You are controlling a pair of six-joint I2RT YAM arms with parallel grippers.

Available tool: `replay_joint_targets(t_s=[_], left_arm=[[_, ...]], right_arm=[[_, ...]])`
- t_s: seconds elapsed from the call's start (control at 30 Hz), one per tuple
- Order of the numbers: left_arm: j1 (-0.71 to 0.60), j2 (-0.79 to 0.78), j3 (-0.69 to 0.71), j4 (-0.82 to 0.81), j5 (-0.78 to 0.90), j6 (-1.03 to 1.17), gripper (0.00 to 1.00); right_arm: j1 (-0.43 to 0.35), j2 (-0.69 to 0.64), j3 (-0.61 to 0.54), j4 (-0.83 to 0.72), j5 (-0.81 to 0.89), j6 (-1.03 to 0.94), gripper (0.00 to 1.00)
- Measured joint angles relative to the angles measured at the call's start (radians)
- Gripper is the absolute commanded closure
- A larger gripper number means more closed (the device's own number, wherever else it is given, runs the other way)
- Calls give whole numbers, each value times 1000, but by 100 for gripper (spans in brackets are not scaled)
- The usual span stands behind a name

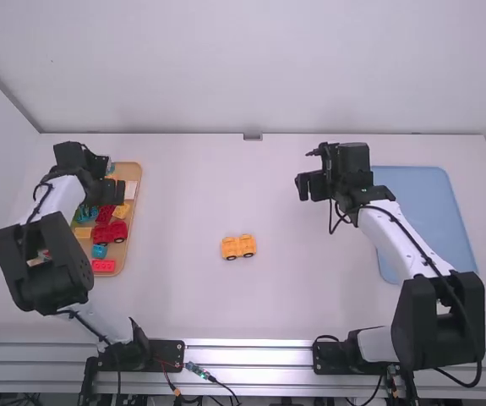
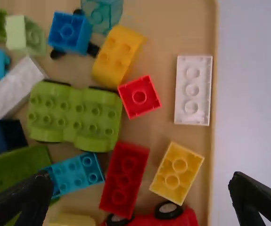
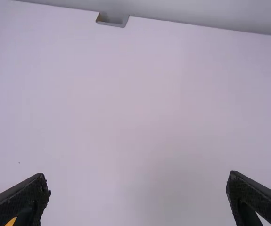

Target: Assemble lego blocks to make yellow taxi

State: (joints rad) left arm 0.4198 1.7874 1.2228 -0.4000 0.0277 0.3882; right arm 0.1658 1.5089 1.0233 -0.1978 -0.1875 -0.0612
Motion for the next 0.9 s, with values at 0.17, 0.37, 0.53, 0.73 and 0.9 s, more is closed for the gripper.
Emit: replay_joint_targets(t_s=[0.17, 0.37, 0.53, 0.73, 0.9], left_arm=[[0, 0, -121, 73, -120, -17, 1], [0, 0, -104, 35, -224, -177, 1], [8, 0, -44, -49, -238, -287, 1], [117, 0, -2, -109, -167, -380, 1], [277, 0, -3, -183, -61, -524, 1]], right_arm=[[19, 0, 0, 0, 0, -60, 1], [19, 0, 0, 1, 0, -94, 1], [10, 0, 0, -6, 0, -103, 1], [-14, 0, 0, -24, 0, -103, 1], [-22, 0, 0, -24, 0, -104, 1]])
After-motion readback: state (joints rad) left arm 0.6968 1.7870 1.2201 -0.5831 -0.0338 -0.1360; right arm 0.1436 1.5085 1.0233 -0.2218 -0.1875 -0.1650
